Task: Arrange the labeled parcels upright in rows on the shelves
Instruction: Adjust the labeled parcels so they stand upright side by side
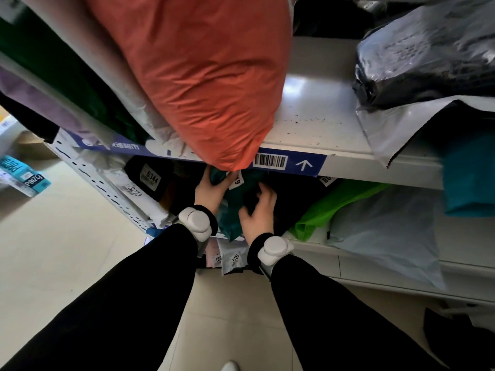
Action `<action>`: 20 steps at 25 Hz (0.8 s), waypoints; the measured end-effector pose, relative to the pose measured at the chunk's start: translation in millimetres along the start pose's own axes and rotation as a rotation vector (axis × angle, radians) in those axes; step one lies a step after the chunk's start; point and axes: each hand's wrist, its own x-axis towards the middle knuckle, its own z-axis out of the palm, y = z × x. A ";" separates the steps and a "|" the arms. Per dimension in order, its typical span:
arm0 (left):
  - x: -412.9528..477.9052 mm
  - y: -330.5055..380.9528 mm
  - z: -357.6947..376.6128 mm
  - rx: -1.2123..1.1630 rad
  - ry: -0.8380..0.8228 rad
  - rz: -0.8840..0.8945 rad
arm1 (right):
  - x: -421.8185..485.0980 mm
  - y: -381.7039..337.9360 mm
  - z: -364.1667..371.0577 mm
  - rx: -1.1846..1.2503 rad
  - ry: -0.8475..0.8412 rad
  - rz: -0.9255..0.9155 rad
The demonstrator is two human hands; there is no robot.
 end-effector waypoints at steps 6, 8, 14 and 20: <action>6.8 -16.4 -33.2 -0.147 0.019 -0.072 | 0.5 23.2 24.4 -0.092 -0.132 0.105; 7.1 -19.0 -40.5 -0.165 0.025 -0.103 | -2.0 18.9 29.2 -0.165 -0.182 0.084; 2.3 -19.6 -58.7 -0.271 0.033 -0.141 | -4.5 17.5 38.3 -0.239 -0.244 0.083; 0.8 -34.4 -71.4 -0.390 0.022 -0.214 | -2.4 14.4 56.9 -0.295 -0.217 0.058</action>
